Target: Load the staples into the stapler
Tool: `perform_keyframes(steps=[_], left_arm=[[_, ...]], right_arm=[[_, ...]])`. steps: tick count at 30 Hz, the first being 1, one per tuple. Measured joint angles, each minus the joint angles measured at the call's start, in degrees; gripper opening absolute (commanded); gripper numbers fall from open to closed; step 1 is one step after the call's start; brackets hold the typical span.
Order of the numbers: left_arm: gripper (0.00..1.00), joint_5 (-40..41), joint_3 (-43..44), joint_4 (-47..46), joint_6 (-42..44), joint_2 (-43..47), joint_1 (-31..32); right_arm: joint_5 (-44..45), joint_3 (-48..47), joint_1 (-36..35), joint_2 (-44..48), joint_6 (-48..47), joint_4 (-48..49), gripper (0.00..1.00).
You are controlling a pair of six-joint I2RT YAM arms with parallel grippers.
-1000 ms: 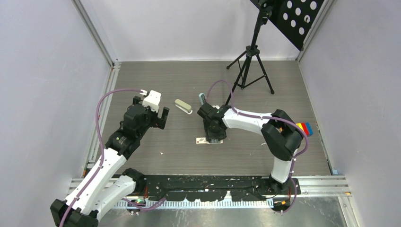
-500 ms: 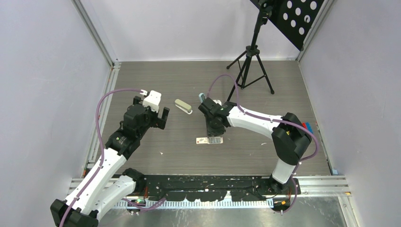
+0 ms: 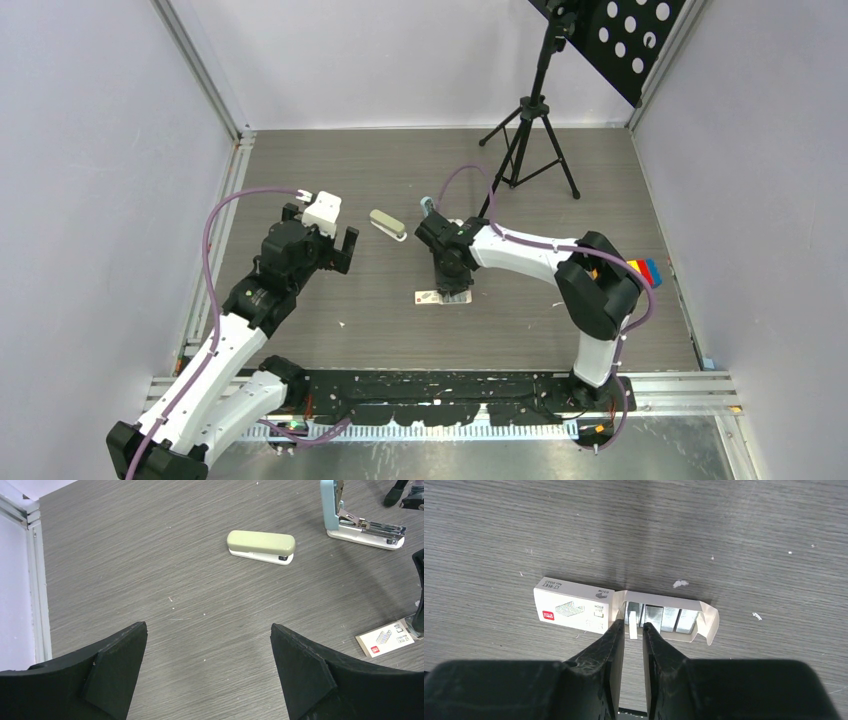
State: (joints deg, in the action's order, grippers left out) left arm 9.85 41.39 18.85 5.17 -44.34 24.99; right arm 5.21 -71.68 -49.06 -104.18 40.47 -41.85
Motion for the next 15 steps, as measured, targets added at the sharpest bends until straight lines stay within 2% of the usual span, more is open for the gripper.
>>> perform_keyframes(steps=[15], left_arm=[[0.96, 0.0, 0.0, 0.0, 0.0, 0.1, 0.0]], right_arm=[[-0.7, -1.0, 0.0, -2.1, 0.0, 0.2, 0.22]])
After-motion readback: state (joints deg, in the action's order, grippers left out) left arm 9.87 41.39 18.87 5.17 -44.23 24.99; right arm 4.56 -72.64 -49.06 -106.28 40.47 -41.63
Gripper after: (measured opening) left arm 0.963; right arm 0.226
